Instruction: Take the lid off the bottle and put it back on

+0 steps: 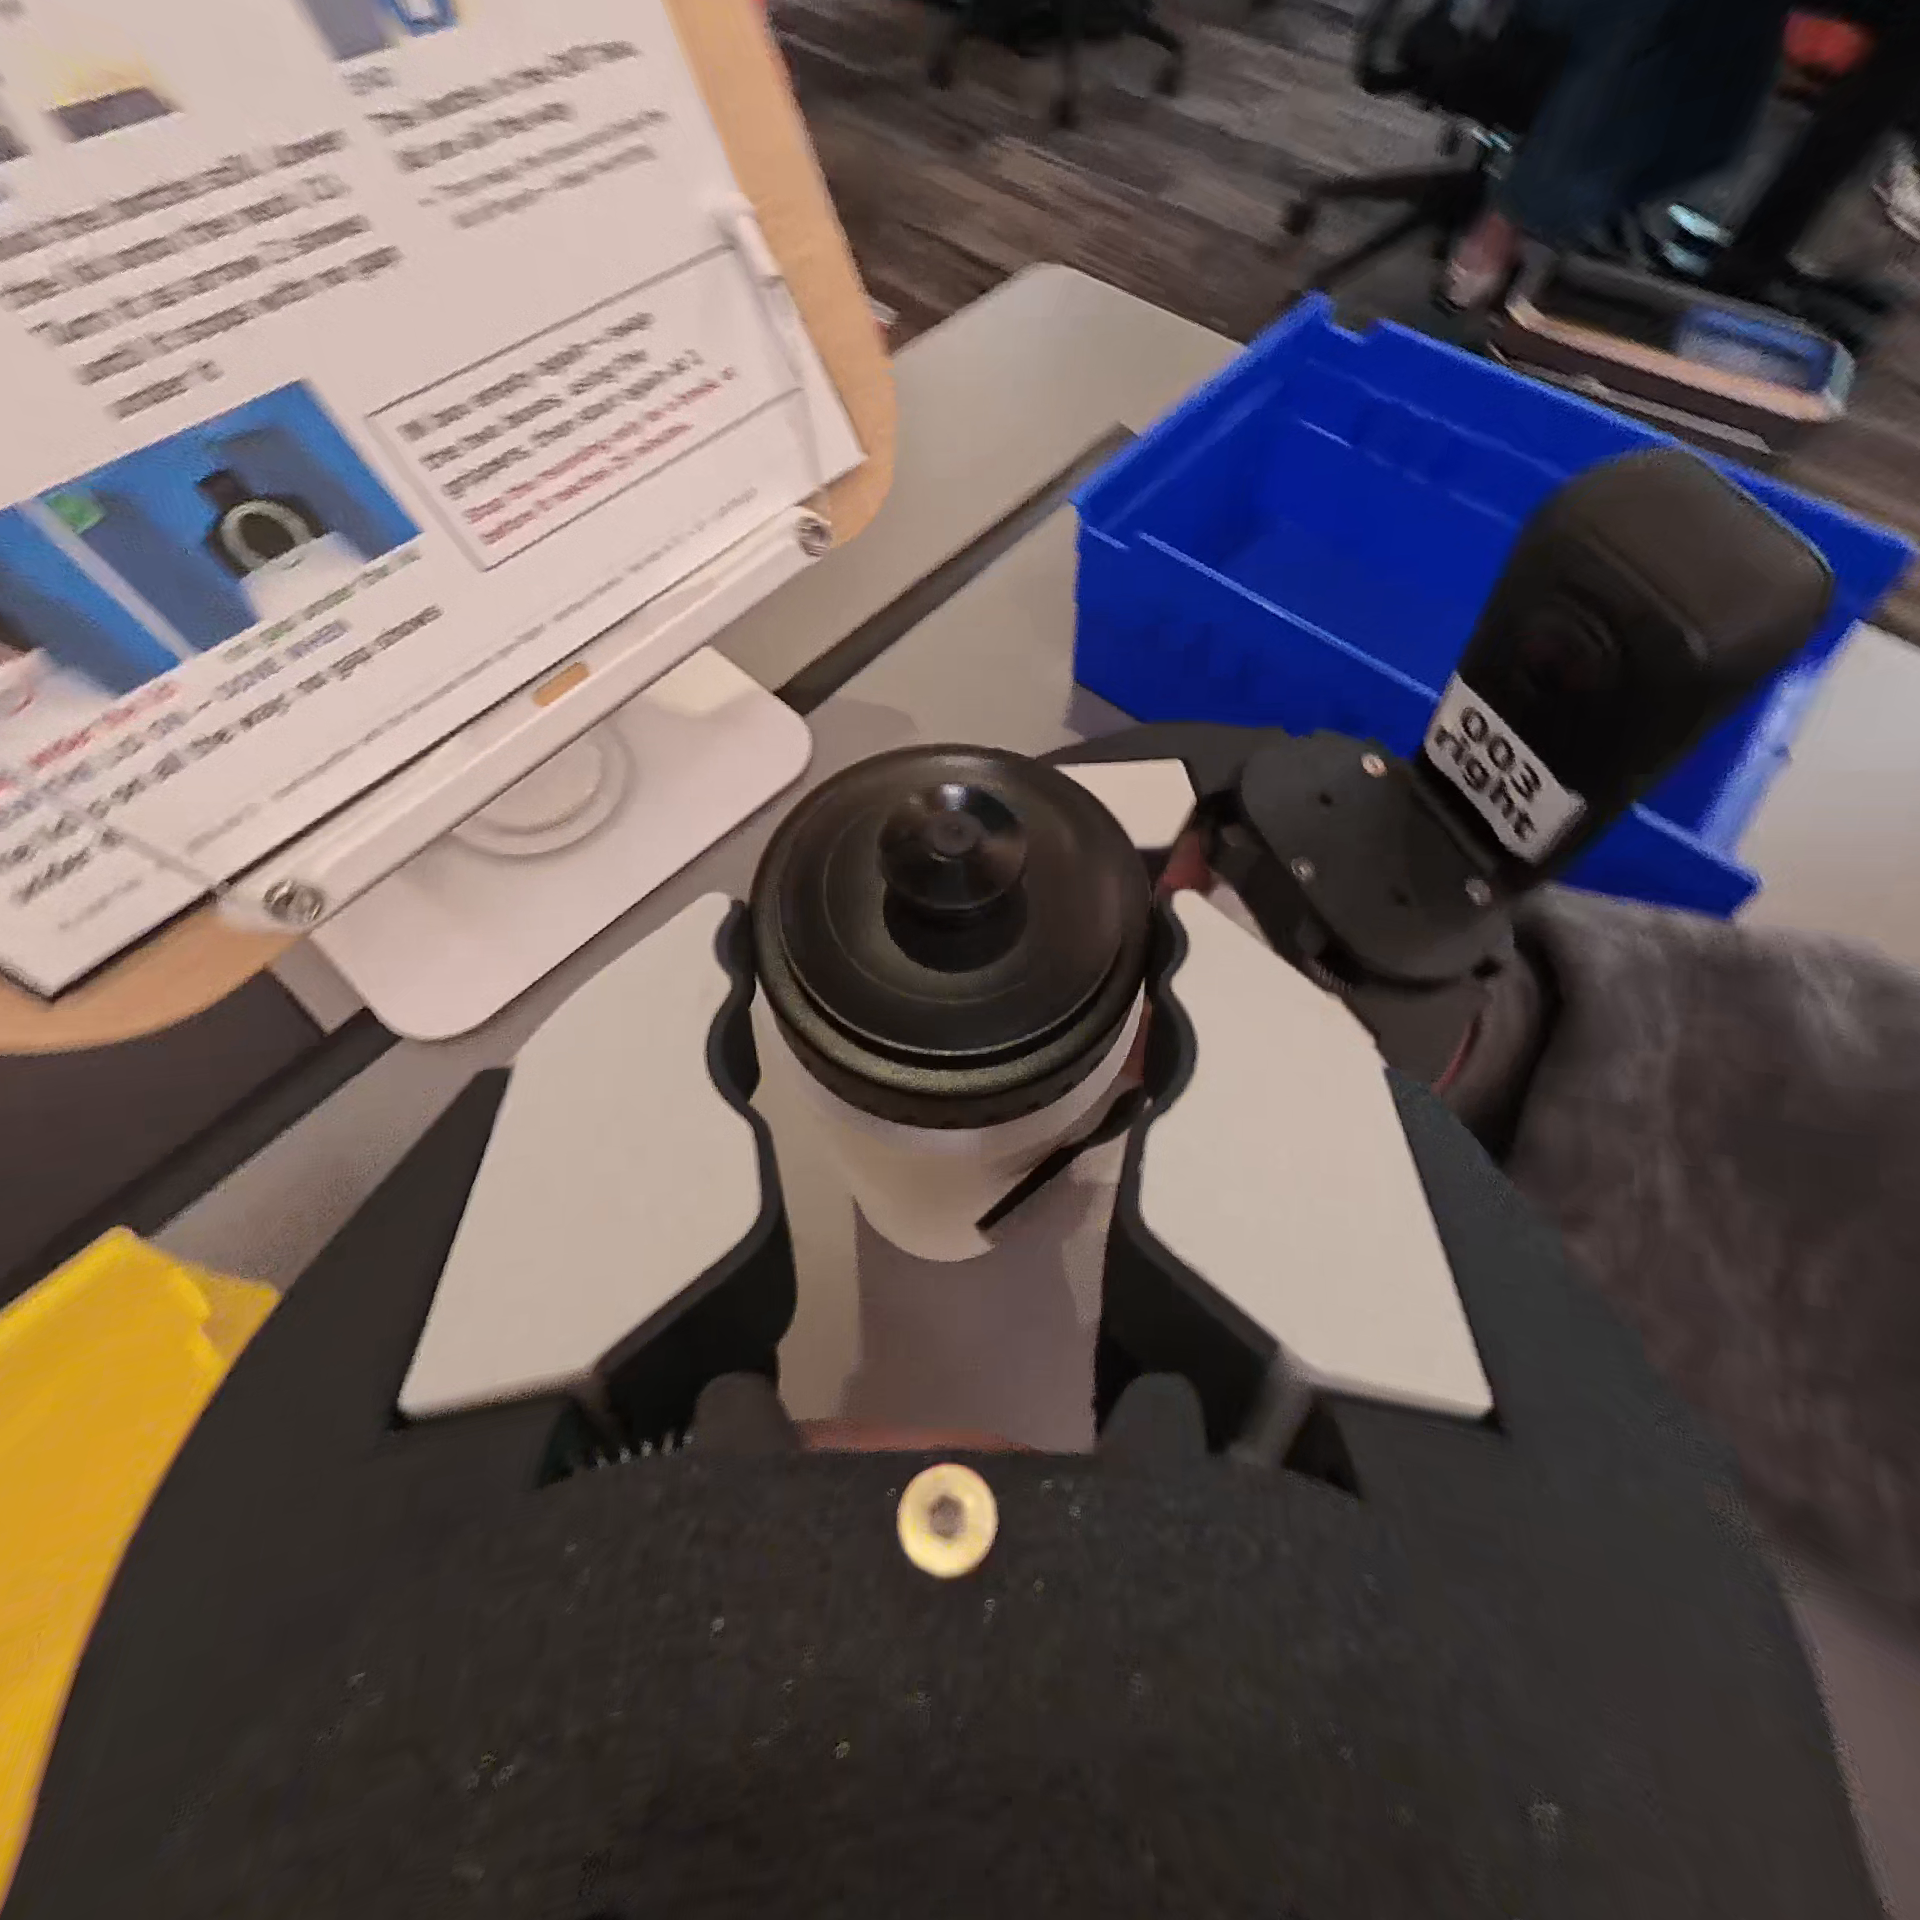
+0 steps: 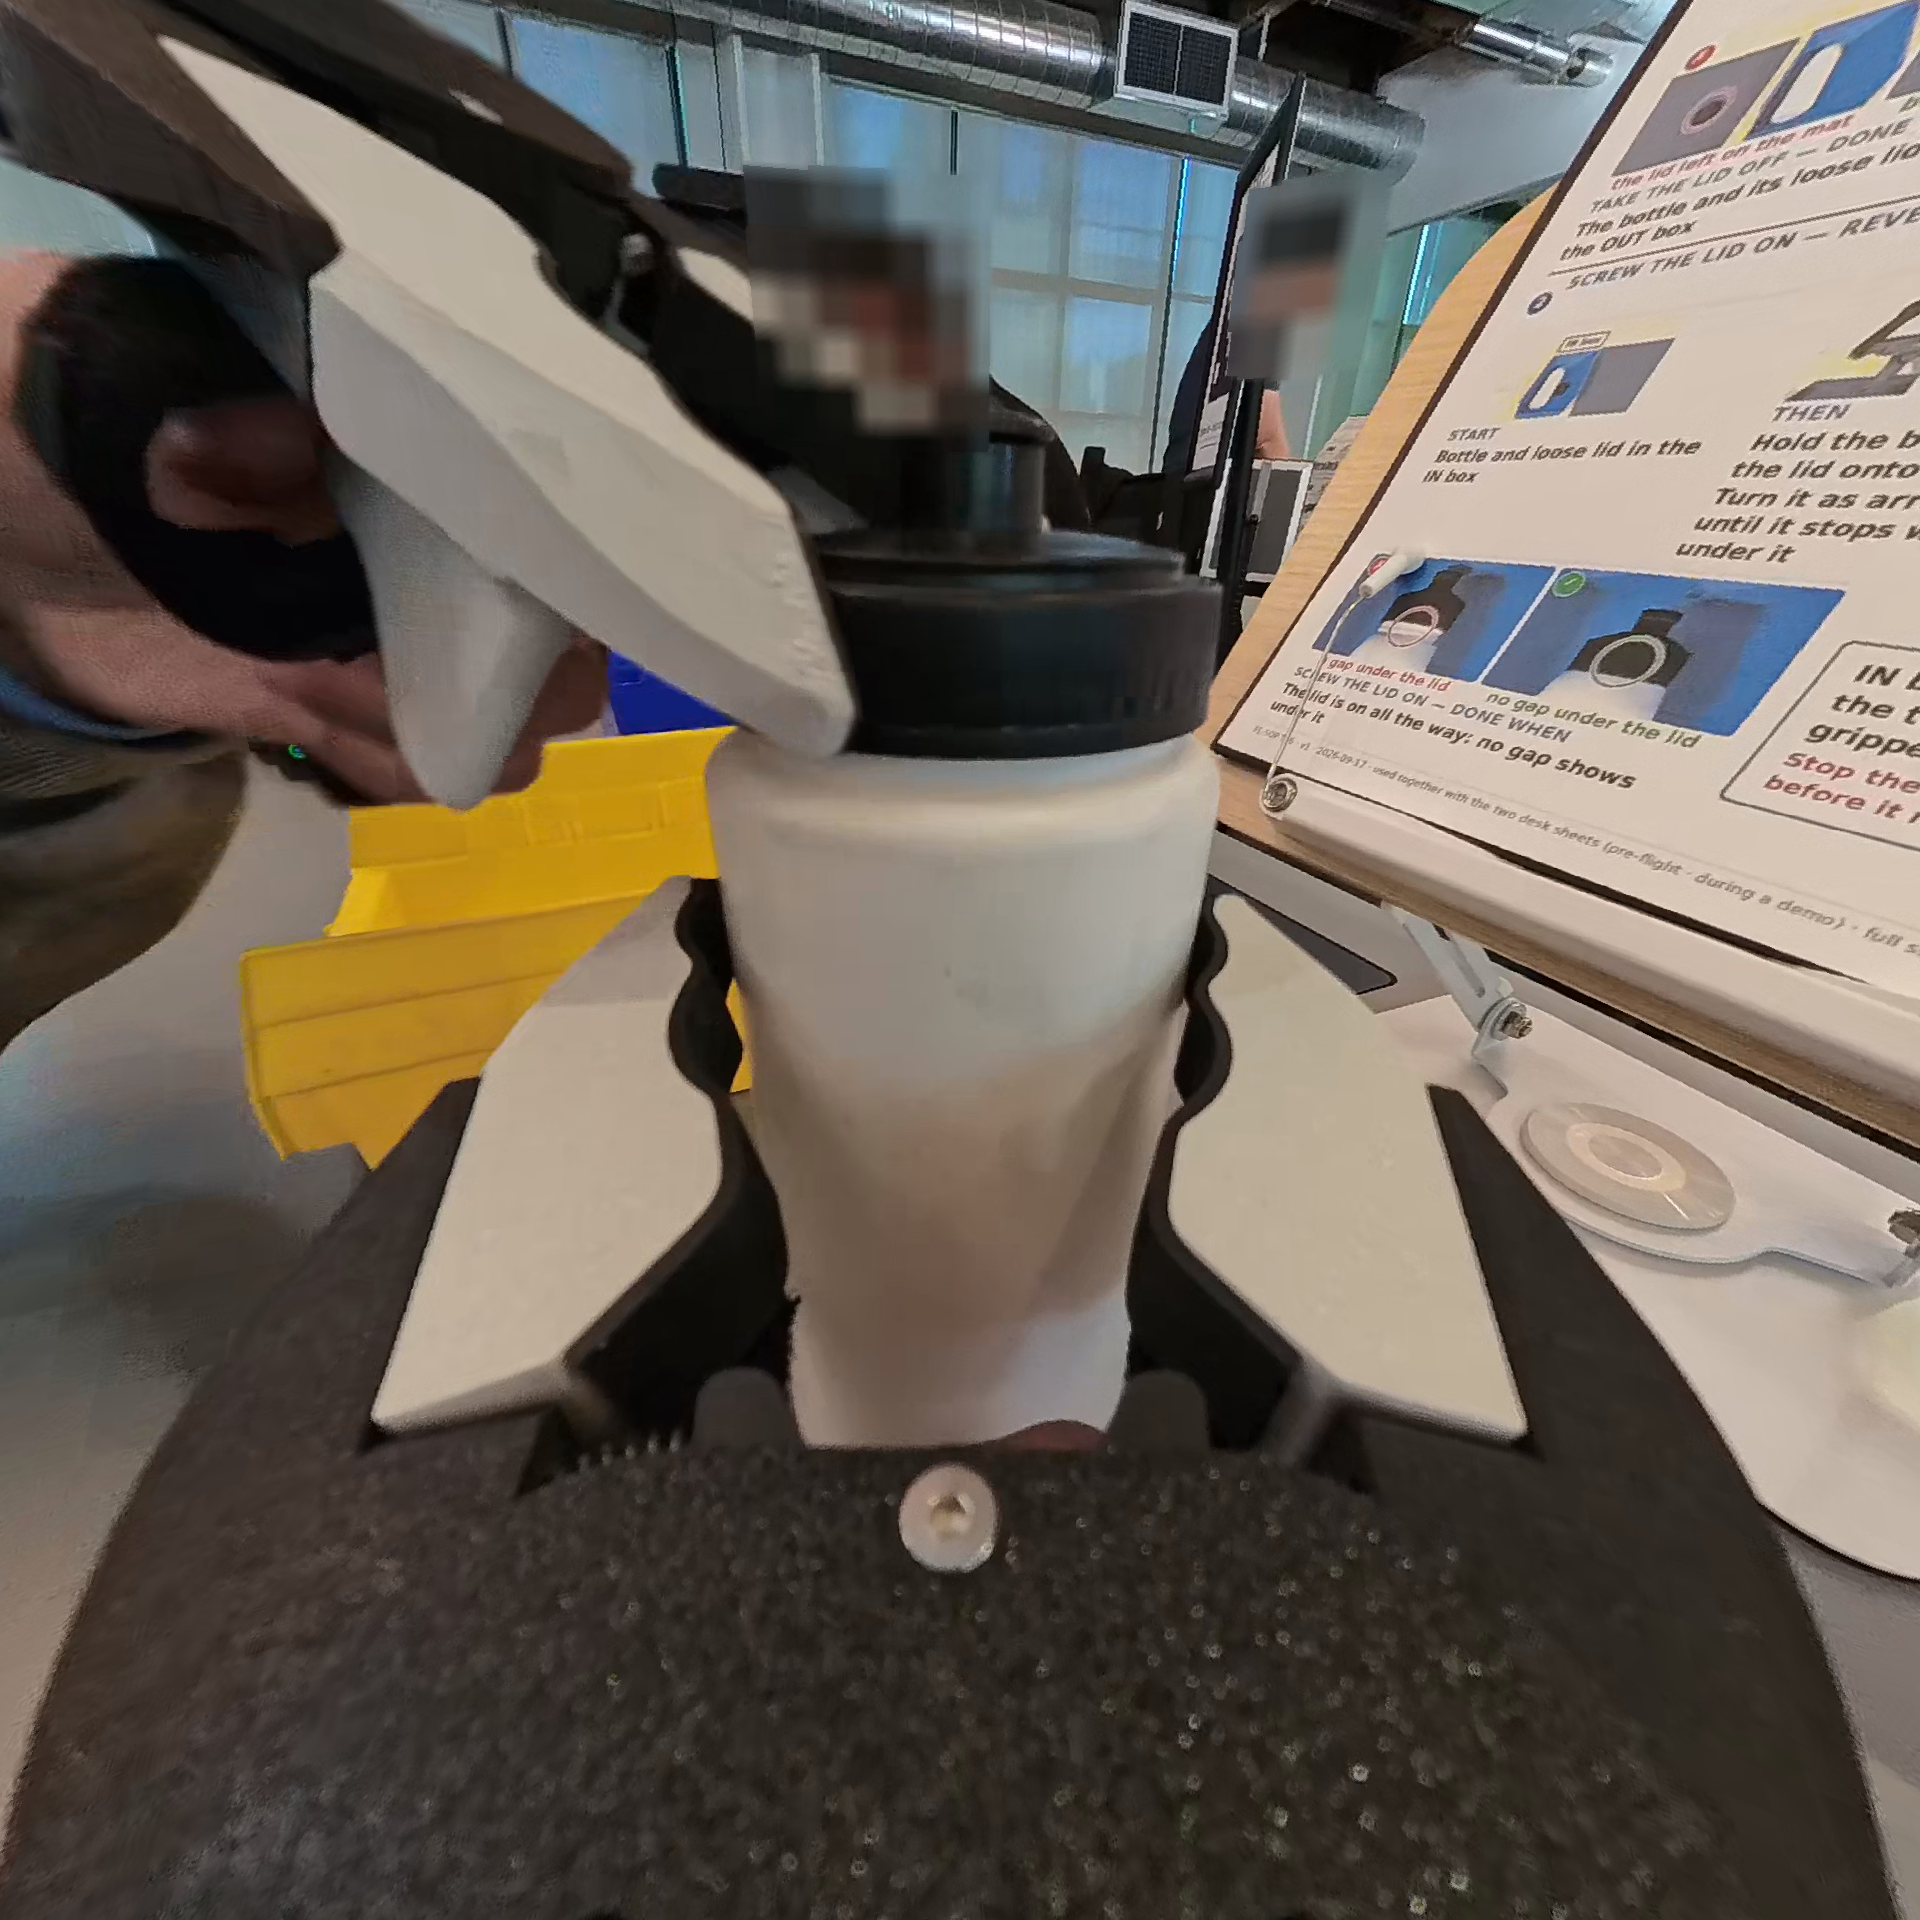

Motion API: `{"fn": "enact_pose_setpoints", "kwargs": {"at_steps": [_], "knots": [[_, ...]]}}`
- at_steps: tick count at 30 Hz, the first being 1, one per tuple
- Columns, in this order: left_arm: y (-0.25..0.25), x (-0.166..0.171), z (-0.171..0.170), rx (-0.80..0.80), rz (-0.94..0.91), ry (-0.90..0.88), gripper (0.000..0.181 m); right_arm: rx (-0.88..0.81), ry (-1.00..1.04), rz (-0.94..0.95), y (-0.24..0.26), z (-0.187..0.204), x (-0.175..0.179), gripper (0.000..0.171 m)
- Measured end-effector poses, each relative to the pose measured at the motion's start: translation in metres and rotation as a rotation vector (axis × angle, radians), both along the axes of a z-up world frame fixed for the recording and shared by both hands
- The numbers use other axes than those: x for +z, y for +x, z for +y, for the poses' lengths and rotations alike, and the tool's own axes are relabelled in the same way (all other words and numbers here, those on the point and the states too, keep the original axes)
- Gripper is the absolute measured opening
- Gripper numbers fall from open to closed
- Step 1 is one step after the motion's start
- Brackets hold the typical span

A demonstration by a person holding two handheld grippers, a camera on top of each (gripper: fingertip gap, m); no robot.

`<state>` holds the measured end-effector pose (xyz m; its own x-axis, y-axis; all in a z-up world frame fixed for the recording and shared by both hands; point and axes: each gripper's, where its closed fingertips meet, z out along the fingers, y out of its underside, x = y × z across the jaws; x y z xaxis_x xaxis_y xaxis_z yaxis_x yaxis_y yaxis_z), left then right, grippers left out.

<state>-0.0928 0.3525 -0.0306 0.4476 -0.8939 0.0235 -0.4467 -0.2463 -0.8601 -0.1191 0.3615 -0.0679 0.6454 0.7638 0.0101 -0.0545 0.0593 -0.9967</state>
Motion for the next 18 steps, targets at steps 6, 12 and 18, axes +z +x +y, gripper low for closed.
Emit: {"fn": "enact_pose_setpoints", "kwargs": {"at_steps": [6, 12, 18], "knots": [[-0.002, 0.002, 0.006, 0.473, -0.073, 0.060, 0.072, -0.012, -0.003, -0.006, 0.000, 0.001, 0.000, 0.084], [-0.003, 0.003, 0.005, 0.552, -0.080, 0.107, 0.072, -0.017, -0.005, -0.015, 0.000, 0.001, 0.000, 0.084], [-0.005, 0.020, -0.022, 0.014, 0.022, 0.142, 0.092, -0.006, -0.003, -0.009, -0.001, 0.001, 0.000, 0.084]]}}
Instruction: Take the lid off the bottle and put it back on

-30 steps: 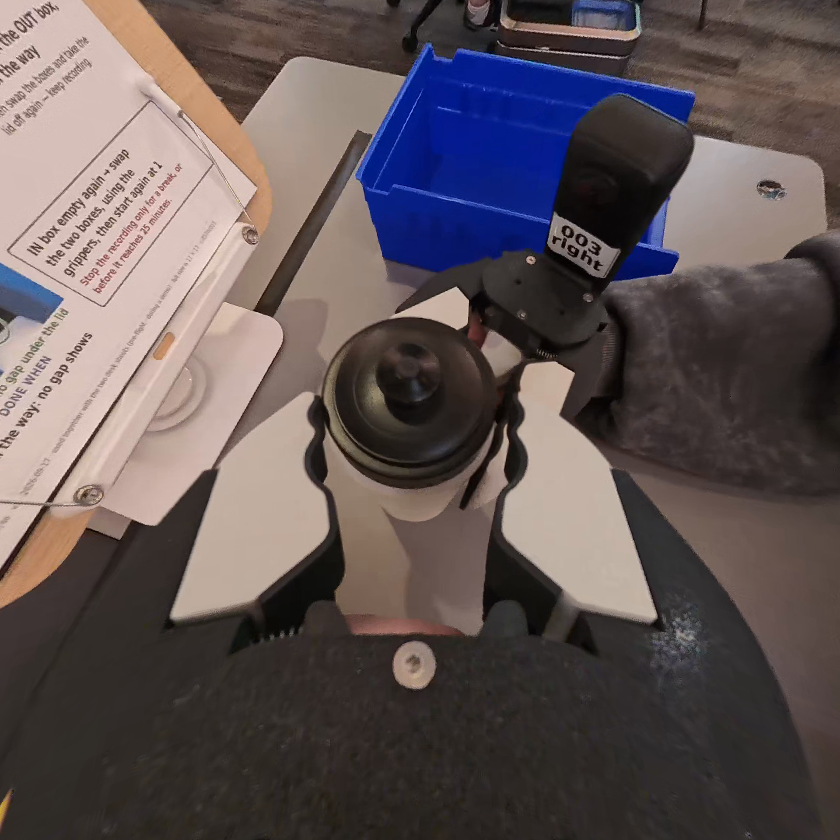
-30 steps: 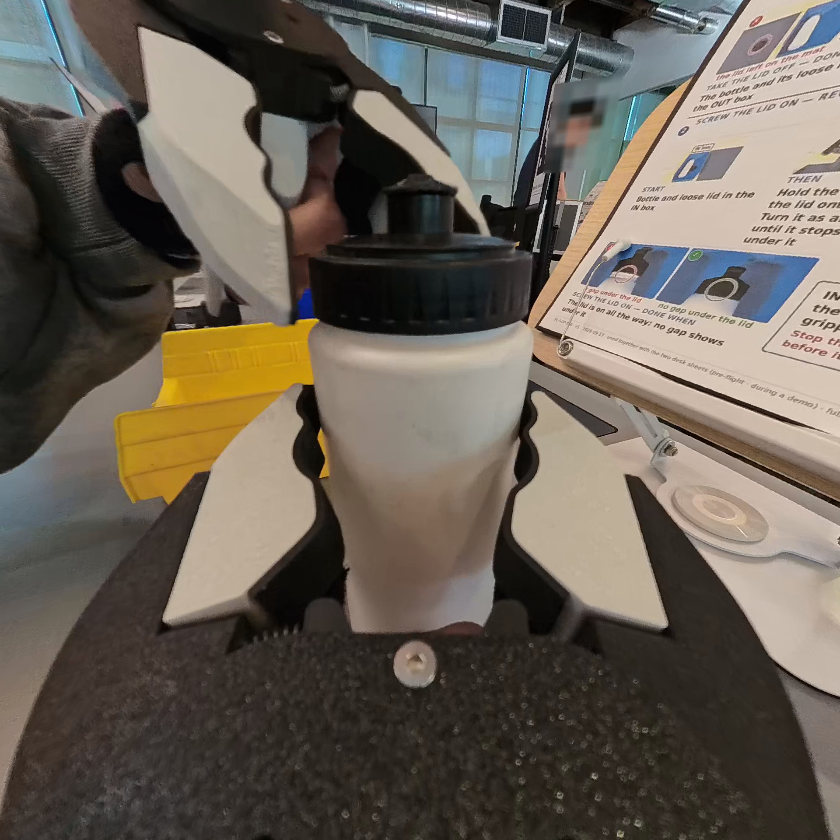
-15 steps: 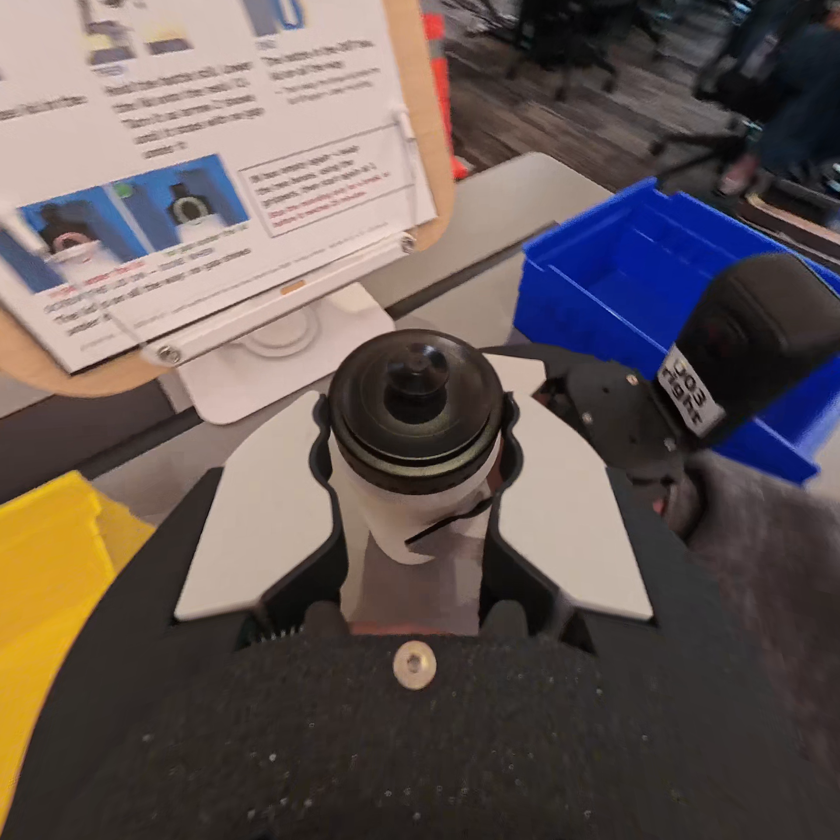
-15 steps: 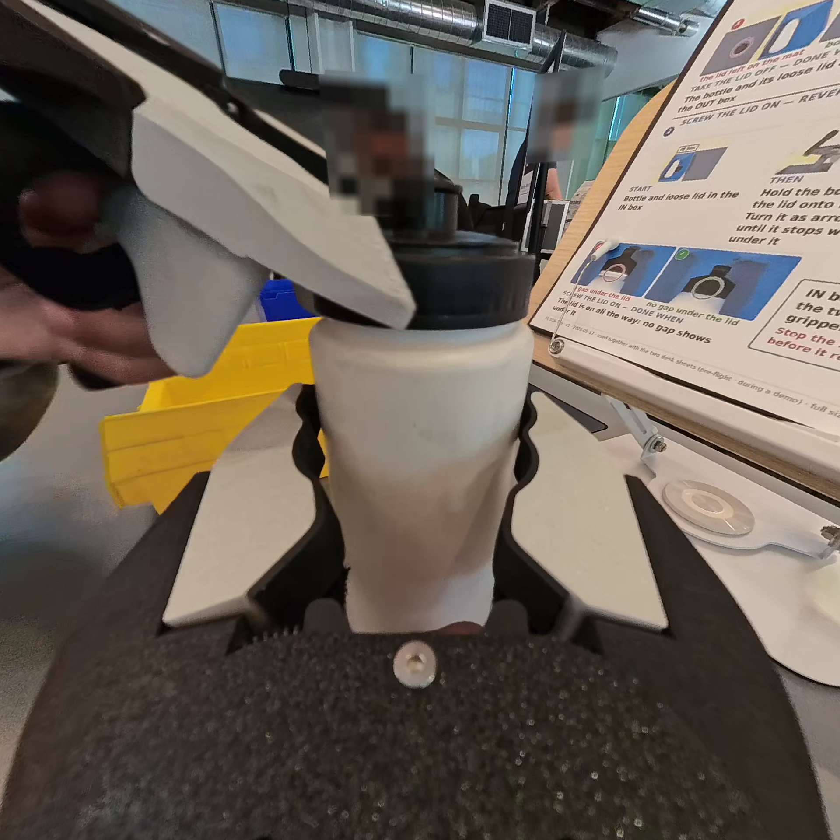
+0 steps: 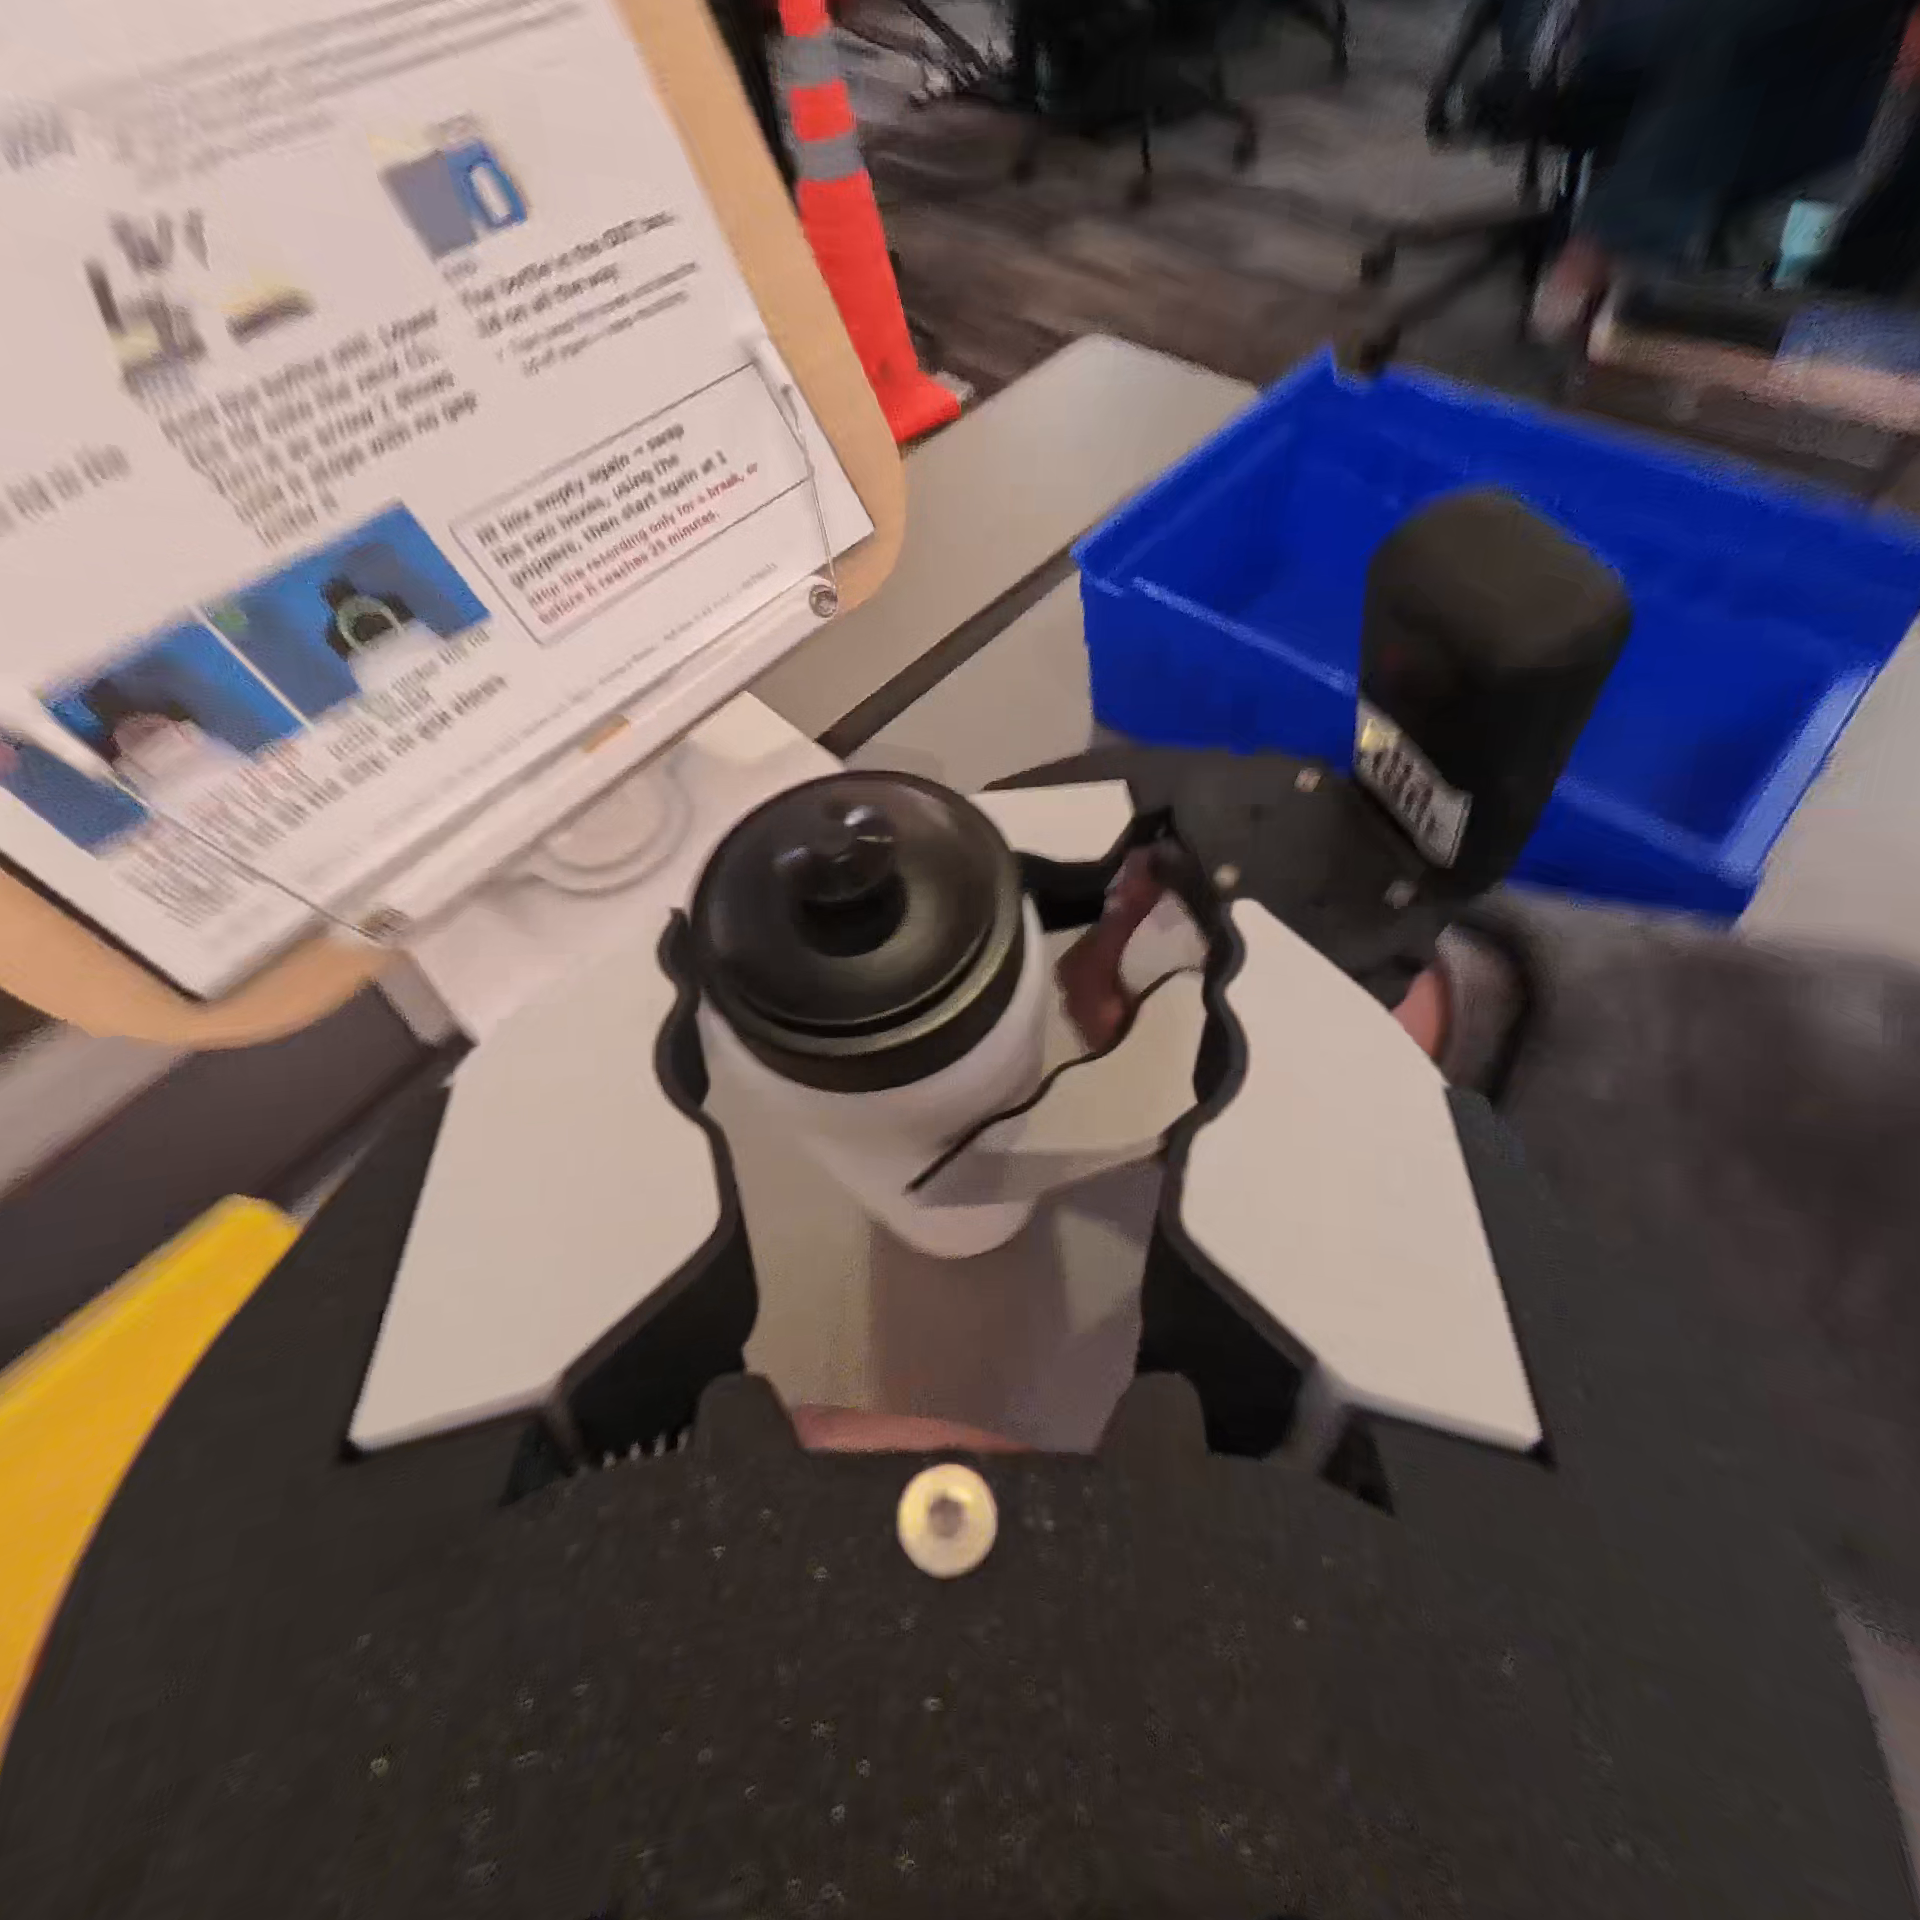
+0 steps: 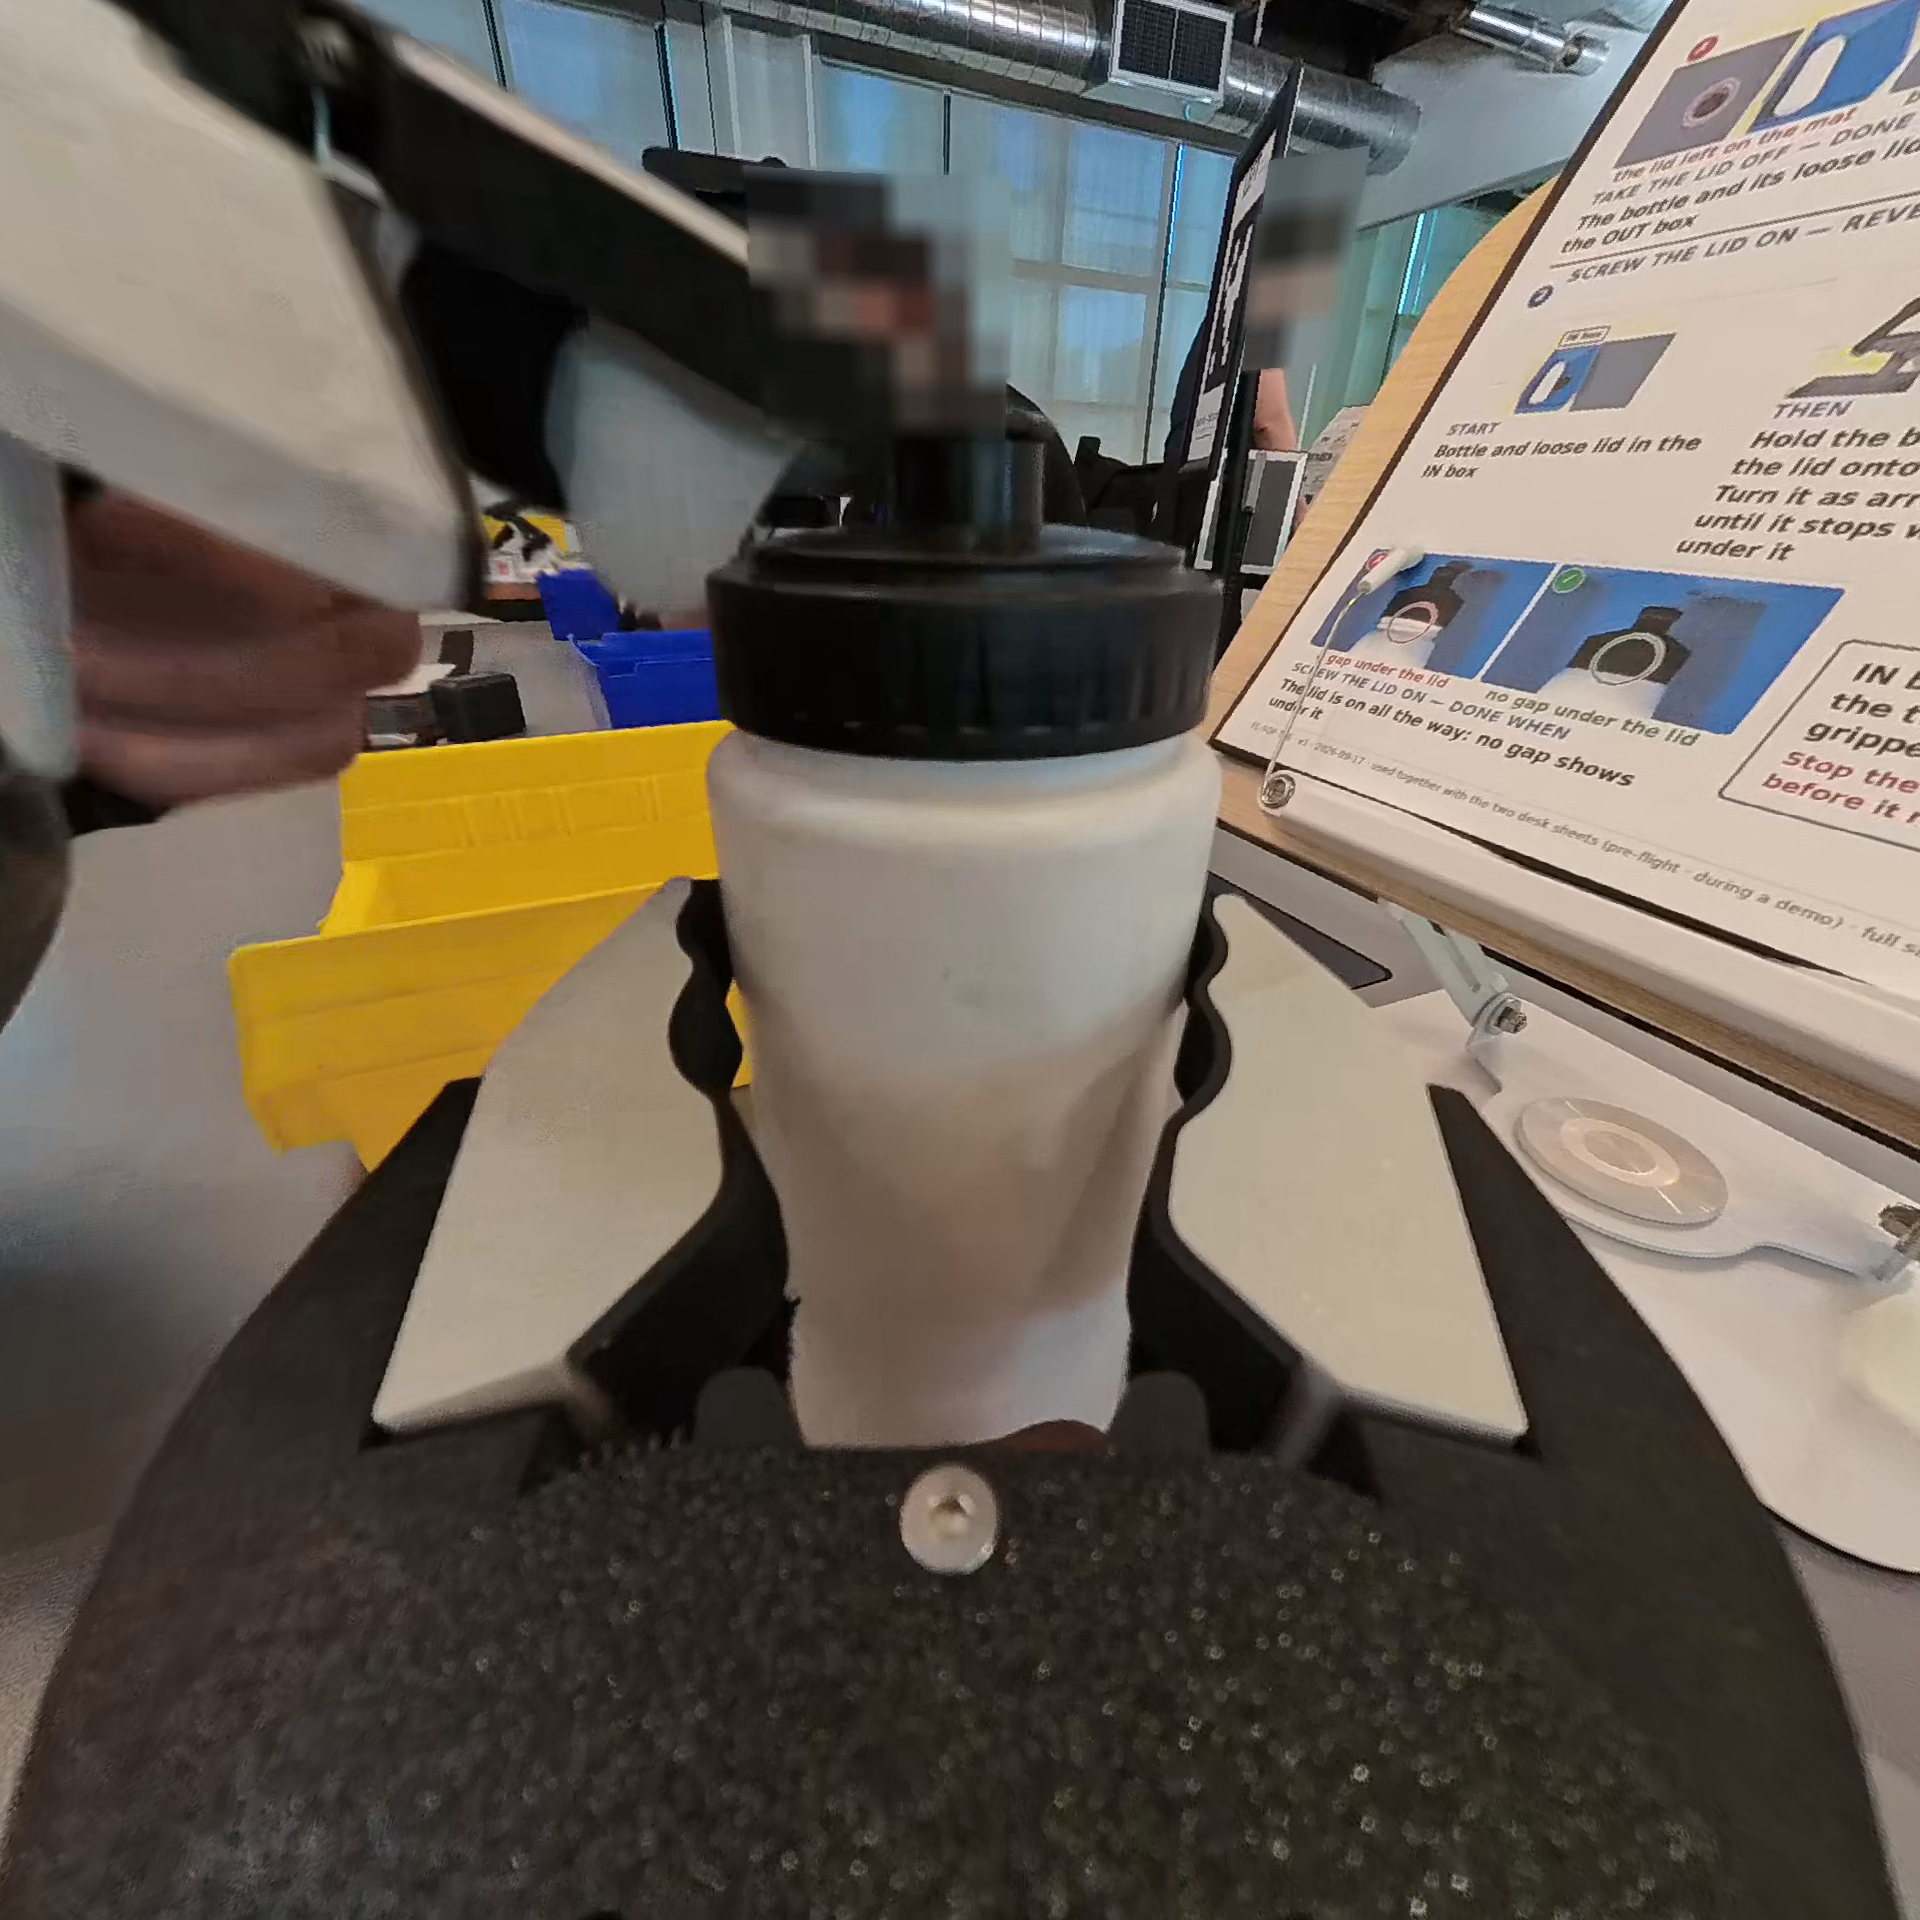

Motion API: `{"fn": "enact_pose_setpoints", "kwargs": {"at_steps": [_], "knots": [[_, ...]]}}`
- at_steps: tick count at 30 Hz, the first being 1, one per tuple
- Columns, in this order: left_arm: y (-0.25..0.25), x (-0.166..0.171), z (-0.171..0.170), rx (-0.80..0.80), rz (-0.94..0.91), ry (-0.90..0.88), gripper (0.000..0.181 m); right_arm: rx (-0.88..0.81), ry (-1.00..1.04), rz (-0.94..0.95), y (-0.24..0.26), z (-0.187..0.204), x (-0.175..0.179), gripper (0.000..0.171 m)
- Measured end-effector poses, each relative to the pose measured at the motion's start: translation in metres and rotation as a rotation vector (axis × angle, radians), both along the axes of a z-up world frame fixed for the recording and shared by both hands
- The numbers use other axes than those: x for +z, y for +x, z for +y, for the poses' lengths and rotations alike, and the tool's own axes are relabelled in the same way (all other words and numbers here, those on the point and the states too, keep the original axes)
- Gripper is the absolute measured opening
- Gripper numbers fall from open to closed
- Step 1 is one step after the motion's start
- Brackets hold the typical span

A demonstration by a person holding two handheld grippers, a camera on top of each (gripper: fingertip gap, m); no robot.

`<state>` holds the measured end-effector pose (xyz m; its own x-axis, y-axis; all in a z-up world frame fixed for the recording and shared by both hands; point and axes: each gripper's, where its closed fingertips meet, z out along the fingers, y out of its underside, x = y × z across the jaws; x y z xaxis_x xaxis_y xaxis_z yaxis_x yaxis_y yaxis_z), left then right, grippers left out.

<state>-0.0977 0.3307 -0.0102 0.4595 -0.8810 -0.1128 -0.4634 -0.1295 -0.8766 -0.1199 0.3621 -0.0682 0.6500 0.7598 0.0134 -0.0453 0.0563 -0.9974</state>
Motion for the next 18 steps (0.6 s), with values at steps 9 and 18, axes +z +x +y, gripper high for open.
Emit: {"fn": "enact_pose_setpoints", "kwargs": {"at_steps": [9, 18], "knots": [[0.000, -0.013, 0.015, -0.370, 0.162, -0.108, 0.087, 0.010, 0.003, -0.003, 0.000, -0.001, 0.000, 0.084], [0.008, -0.016, 0.022, -0.219, 0.055, -0.132, 0.071, -0.009, -0.004, 0.007, 0.003, 0.002, 0.000, 0.084]]}}
